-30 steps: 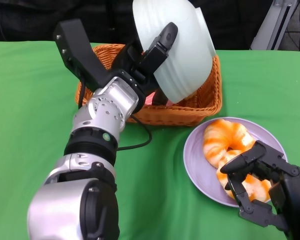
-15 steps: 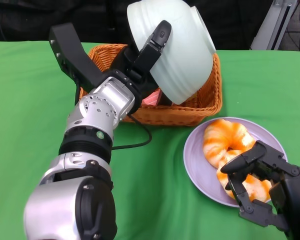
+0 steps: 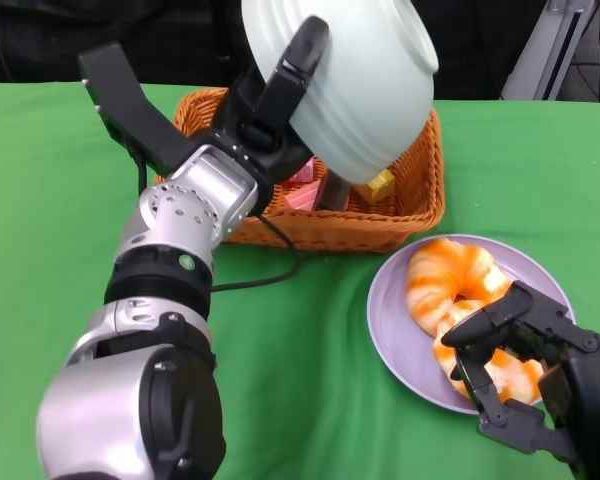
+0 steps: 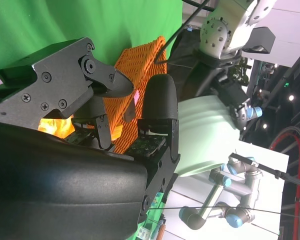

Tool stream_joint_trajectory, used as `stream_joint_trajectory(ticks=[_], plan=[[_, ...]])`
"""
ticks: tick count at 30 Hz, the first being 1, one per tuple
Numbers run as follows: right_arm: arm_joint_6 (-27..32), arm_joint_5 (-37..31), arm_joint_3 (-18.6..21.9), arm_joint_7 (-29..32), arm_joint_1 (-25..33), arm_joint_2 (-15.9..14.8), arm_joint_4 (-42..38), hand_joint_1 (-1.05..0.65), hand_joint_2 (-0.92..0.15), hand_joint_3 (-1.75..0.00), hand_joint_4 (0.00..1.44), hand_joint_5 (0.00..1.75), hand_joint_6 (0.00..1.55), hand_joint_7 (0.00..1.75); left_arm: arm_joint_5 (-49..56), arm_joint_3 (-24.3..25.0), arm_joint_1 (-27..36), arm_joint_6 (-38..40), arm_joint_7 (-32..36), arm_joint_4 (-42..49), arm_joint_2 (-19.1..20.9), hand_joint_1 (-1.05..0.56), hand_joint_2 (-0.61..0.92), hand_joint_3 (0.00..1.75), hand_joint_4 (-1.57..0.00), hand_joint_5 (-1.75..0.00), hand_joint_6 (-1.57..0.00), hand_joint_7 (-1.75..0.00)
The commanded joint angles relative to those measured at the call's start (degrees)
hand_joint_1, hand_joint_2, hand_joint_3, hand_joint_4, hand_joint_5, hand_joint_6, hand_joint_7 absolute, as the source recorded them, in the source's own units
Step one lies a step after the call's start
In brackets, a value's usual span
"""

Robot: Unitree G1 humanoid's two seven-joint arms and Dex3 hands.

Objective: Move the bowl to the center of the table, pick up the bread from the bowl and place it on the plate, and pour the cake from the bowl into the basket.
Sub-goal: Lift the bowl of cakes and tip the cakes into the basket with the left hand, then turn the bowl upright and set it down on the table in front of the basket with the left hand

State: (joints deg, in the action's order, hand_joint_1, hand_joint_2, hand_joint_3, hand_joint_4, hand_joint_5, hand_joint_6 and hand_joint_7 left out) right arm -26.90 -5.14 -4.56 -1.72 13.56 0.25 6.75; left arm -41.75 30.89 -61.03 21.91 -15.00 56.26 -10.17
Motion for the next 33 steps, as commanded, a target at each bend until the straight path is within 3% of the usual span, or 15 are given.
stream_joint_trajectory(ticks=[1, 7, 10, 16, 20, 23, 27, 31, 33], plan=[[-0.31, -0.13, 0.65, 0.48, 0.27, -0.60, 0.12, 0.00, -0.63, -0.88, 0.73, 1.50, 0.68, 1.19, -1.71, 0.73, -2.71, 0.59, -1.23, -1.41, 1.17, -0.20, 0.64, 0.97, -0.77, -1.75, -0.76, -1.49], [-0.23, -0.11, 0.71, 0.47, 0.10, -0.62, -0.06, -0.01, -0.63, -0.87, 0.73, 1.51, 0.68, 1.19, -3.56, 1.51, -3.37, 1.44, -1.57, -1.78, 1.89, -0.21, 0.68, 0.85, -0.77, -1.75, -0.78, -1.51], [-0.22, 0.00, 0.71, 0.42, 0.09, -0.62, -0.08, 0.00, -0.63, -0.87, 0.73, 1.51, 0.68, 1.20, -3.69, 1.47, -3.37, 1.65, -1.61, -1.89, 2.01, -0.19, 0.67, 0.89, -0.76, -1.75, -0.78, -1.52], [-0.44, -0.14, 0.67, 0.52, 0.25, -0.57, -0.08, 0.00, -0.63, -0.88, 0.73, 1.50, 0.68, 1.20, 3.83, -6.42, -0.50, -3.19, -8.99, -6.26, 3.60, -0.20, 0.71, 0.96, -0.74, -1.75, -0.66, -1.61], [-0.42, -0.12, 0.58, 0.52, 0.15, -0.56, -0.07, 0.01, -0.64, -0.88, 0.73, 1.50, 0.68, 1.20, 9.94, -12.27, 1.93, -8.70, -15.79, -9.47, 5.96, -0.20, 0.70, 1.01, -0.72, -1.75, -0.74, -1.49], [-0.55, -0.08, 0.53, 0.47, 0.05, -0.60, -0.13, 0.00, -0.63, -0.87, 0.73, 1.51, 0.68, 1.21, 11.89, -13.91, 2.76, -10.77, -17.52, -10.38, 6.62, -0.23, 0.68, 0.99, -0.75, -1.74, -0.77, -1.45], [-1.58, -0.26, 0.75, 0.51, -0.85, -0.85, -1.20, 0.01, -0.59, -0.94, 0.72, 1.53, 0.66, 1.26, 21.04, -20.90, 7.15, -22.57, -22.33, -16.03, 10.74, -0.25, 0.63, 0.97, -0.79, -1.74, -0.79, -1.45], [-1.87, 0.09, 0.88, 0.40, -1.13, -1.02, -1.76, 0.00, -0.58, -0.96, 0.70, 1.53, 0.66, 1.27, 27.00, -24.29, 10.23, -35.04, -23.76, -17.69, 13.14, -0.28, 0.61, 0.98, -0.79, -1.75, -0.77, -1.48], [-1.90, 0.47, 0.88, 0.17, -1.26, -1.15, -2.01, 0.00, -0.57, -0.97, 0.70, 1.53, 0.65, 1.26, 29.58, -25.65, 11.58, -41.75, -24.28, -17.93, 14.38, -0.25, 0.57, 1.08, -0.80, -1.75, -0.76, -1.51]])
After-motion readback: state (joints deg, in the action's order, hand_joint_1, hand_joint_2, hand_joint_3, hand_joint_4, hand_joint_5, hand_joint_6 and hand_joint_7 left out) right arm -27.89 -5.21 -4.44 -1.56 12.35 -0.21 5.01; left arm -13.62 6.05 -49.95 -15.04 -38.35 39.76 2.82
